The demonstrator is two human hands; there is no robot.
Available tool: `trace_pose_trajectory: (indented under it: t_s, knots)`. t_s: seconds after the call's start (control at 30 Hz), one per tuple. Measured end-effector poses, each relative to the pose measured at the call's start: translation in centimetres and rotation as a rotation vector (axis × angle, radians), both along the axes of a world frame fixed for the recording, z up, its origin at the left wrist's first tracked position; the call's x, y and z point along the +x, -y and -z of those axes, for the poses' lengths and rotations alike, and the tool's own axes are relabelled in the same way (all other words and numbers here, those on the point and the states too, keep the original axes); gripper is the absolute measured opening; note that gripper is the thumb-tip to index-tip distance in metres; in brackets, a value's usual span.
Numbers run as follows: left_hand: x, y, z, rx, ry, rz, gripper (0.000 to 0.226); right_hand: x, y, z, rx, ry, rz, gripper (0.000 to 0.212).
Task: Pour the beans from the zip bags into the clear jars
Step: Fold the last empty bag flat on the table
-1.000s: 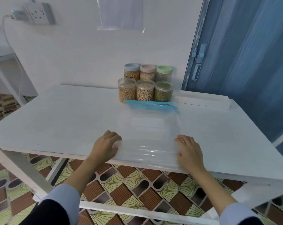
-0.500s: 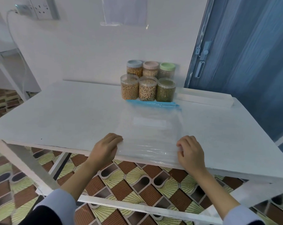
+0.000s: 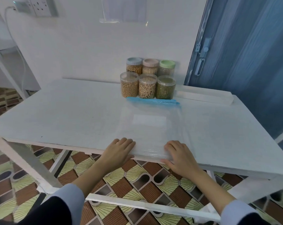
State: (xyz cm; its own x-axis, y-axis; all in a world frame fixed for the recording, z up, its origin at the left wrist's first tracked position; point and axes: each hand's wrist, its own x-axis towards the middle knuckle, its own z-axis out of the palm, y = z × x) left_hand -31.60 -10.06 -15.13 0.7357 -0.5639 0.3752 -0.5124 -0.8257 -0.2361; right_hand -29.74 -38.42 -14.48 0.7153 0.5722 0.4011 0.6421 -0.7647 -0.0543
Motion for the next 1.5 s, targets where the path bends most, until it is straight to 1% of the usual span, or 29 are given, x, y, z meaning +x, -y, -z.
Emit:
trace_pose_trajectory:
  t_s: [0.07,0.17,0.2,0.33,0.47,0.57,0.6,0.67,0.73,0.77,0.83,0.87,0.9,0.93,0.97,1.0,1.03,1.07,1.1,1.13,1.17,1.2,1.23,1.27,1.33,1.37,1.43,1.5]
  knots:
    - [0.4,-0.4,0.4,0.002,0.012,0.009,0.045,0.1,-0.1,0.0,0.000,0.017,0.013,0.042]
    - [0.8,-0.7,0.6,0.004,0.027,0.035,0.043,-0.2,0.1,0.2,0.017,0.029,0.027,0.053]
    - [0.9,-0.8,0.6,0.008,0.020,0.038,0.042,-0.3,0.2,0.3,0.029,0.025,0.045,0.053]
    - [1.5,-1.2,0.6,0.008,0.002,0.091,0.044,-0.1,1.0,0.6,0.052,0.022,0.070,0.042]
    - [1.9,-1.0,0.3,-0.078,-0.006,0.144,0.044,0.4,1.1,0.2,0.089,0.120,0.011,0.034]
    - [2.2,-0.7,0.2,-0.096,-0.031,0.163,0.042,0.4,1.1,0.3,0.173,0.220,-0.042,0.051]
    - [2.2,-0.7,0.1,-0.092,-0.038,0.156,0.042,0.3,1.2,0.4,0.172,0.220,-0.040,0.052]
    - [2.2,-0.7,0.3,-0.098,-0.056,0.138,0.042,0.1,1.3,0.7,0.110,0.155,-0.008,0.051]
    - [2.2,-0.8,0.3,-0.092,-0.054,0.136,0.041,-0.1,1.3,0.7,0.021,0.095,0.013,0.065]
    - [2.3,-0.8,0.3,-0.075,-0.045,0.142,0.041,-0.1,1.4,0.6,0.009,0.086,0.011,0.068]
    - [2.2,-0.7,0.0,-0.052,-0.041,0.157,0.043,-0.1,1.6,0.0,0.033,0.086,-0.010,0.068]
    - [2.1,-0.7,-0.3,-0.050,-0.037,0.159,0.045,0.0,1.8,-0.4,0.087,0.075,-0.010,0.066]
    - [2.0,-0.8,-0.6,-0.081,-0.034,0.154,0.049,0.1,1.8,-0.9,0.183,0.032,0.008,0.063]
    - [1.9,-0.8,-1.2,-0.173,-0.036,0.136,0.052,0.3,1.8,-1.9,0.325,-0.048,0.066,0.057]
    - [2.2,-0.7,-2.1,-0.323,-0.041,0.075,0.053,0.9,1.7,-2.9,0.506,-0.175,0.167,0.048]
    - [2.7,-0.6,-2.9,-0.514,-0.052,-0.033,0.049,2.0,1.8,-3.9,0.694,-0.297,0.318,0.034]
    - [3.7,-0.5,-3.8,-0.712,-0.082,-0.185,0.041,3.9,2.1,-4.3,0.838,-0.431,0.511,0.021]
    - [5.2,-0.7,-4.5,-0.873,-0.148,-0.356,0.033,5.8,2.5,-4.5,0.926,-0.555,0.697,0.016]
    - [6.8,-0.8,-5.3,-0.965,-0.268,-0.527,0.031,7.4,2.8,-4.8,0.959,-0.664,0.822,0.016]
    - [8.1,-0.8,-6.1,-0.975,-0.429,-0.676,0.034,8.7,3.1,-4.7,0.962,-0.745,0.887,0.016]
    - [9.1,-0.5,-6.4,-0.927,-0.587,-0.785,0.041,9.8,3.2,-4.5,0.962,-0.805,0.911,0.013]
    - [9.8,-0.2,-6.4,-0.871,-0.705,-0.845,0.048,10.5,3.2,-4.3,0.967,-0.853,0.918,0.010]
    - [10.2,0.3,-6.2,-0.827,-0.773,-0.873,0.052,11.0,2.9,-4.2,0.977,-0.887,0.911,0.010]
    - [10.4,0.7,-6.0,-0.819,-0.805,-0.875,0.053,11.2,2.6,-4.3,0.984,-0.910,0.898,0.011]
    - [10.4,1.5,-5.7,-0.877,-0.839,-0.852,0.050,11.3,2.1,-4.4,0.956,-0.927,0.865,0.019]
    - [10.4,1.7,-5.6,-0.915,-0.847,-0.845,0.048,11.5,2.0,-4.4,0.905,-0.917,0.858,0.023]
    - [10.7,1.9,-5.5,-1.052,-0.858,-0.826,0.043,11.7,1.9,-4.4,0.783,-0.863,0.870,0.030]
    - [10.7,2.0,-5.9,-1.159,-0.872,-0.814,0.042,11.8,1.8,-4.3,0.688,-0.788,0.866,0.030]
